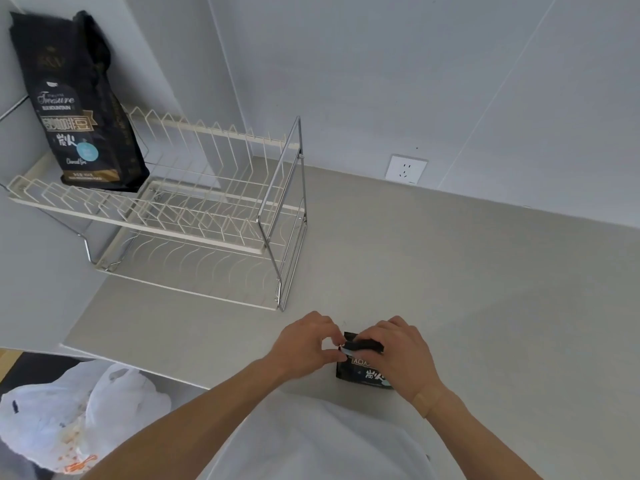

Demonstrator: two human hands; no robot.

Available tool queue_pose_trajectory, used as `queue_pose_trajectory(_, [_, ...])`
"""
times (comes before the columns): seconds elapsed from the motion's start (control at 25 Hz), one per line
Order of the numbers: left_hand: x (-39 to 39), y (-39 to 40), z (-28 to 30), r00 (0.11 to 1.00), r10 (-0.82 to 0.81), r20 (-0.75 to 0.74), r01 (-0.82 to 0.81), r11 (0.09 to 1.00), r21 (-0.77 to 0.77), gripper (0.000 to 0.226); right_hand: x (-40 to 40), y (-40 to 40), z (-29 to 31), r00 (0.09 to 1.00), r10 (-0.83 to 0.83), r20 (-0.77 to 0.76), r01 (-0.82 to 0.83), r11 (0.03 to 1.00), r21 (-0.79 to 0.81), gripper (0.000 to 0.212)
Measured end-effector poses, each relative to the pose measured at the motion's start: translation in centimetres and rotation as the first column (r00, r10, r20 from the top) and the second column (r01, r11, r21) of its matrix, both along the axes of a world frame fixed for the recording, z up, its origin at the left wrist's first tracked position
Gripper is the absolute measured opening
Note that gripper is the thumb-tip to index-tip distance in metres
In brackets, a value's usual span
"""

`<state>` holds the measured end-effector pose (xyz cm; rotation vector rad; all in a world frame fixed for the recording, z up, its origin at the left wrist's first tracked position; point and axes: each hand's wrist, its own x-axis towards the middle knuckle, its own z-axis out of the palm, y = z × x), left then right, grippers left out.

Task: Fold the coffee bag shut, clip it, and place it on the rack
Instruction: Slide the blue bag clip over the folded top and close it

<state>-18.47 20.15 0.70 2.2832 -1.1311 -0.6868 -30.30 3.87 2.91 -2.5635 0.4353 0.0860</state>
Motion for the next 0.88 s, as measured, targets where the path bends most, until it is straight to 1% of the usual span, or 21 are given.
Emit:
queue_pose_trajectory(0.08, [0.3, -0.1, 0.5, 0.999, -0.053, -0.009, 0.054, 0.998, 0.04, 0.032, -1.3, -1.6, 0.3, 0.999, -0.046, -0.021, 0.047, 0.998, 0.035, 0.027])
queue_pose_trajectory(0.16, [0.6, -0.5, 1.3, 0.994, -0.105, -0.021, 0.106, 0.994, 0.036, 0.04, -3.6, -3.5, 0.4, 0.987, -0.156, -0.042, 0.161, 0.977, 0.143, 0.034])
queue_pose_trajectory(0.2, [0.7, -0.8, 1.8, 0.991, -0.132, -0.02, 0.133, 0.991, 0.021, 0.041, -4.9, -4.3, 0.3, 0.976, -0.212, -0.053, 0.219, 0.951, 0.218, 0.036])
queue_pose_trajectory(0.32, [0.3, -2.7, 3.1, 0.974, -0.225, 0.027, 0.226, 0.974, -0.028, 0.038, -7.6, -5.1, -0.4, 0.929, -0.36, -0.089, 0.359, 0.812, 0.46, 0.04])
queue_pose_trajectory(0.4, [-0.4, -4.4, 3.6, 0.949, -0.304, 0.085, 0.307, 0.952, -0.018, 0.035, -8.0, -4.7, -1.0, 0.901, -0.423, -0.097, 0.401, 0.727, 0.557, 0.04])
queue_pose_trajectory(0.52, [-1.5, -6.6, 3.7, 0.898, -0.4, 0.185, 0.401, 0.915, 0.033, 0.032, -7.6, -3.7, -1.8, 0.874, -0.48, -0.067, 0.415, 0.67, 0.615, 0.037])
queue_pose_trajectory(0.68, [-2.6, -8.2, 3.2, 0.861, -0.434, 0.263, 0.435, 0.898, 0.058, 0.029, -7.1, -3.1, -2.7, 0.842, -0.538, -0.039, 0.436, 0.638, 0.635, 0.03])
queue_pose_trajectory(0.76, [-3.1, -8.4, 2.8, 0.847, -0.437, 0.302, 0.44, 0.896, 0.061, 0.026, -7.0, -3.1, -3.0, 0.836, -0.549, -0.017, 0.431, 0.637, 0.639, 0.029])
queue_pose_trajectory(0.88, [-3.8, -8.3, 2.4, 0.847, -0.411, 0.338, 0.429, 0.903, 0.022, 0.021, -7.0, -3.2, -3.2, 0.842, -0.539, 0.013, 0.412, 0.658, 0.63, 0.035])
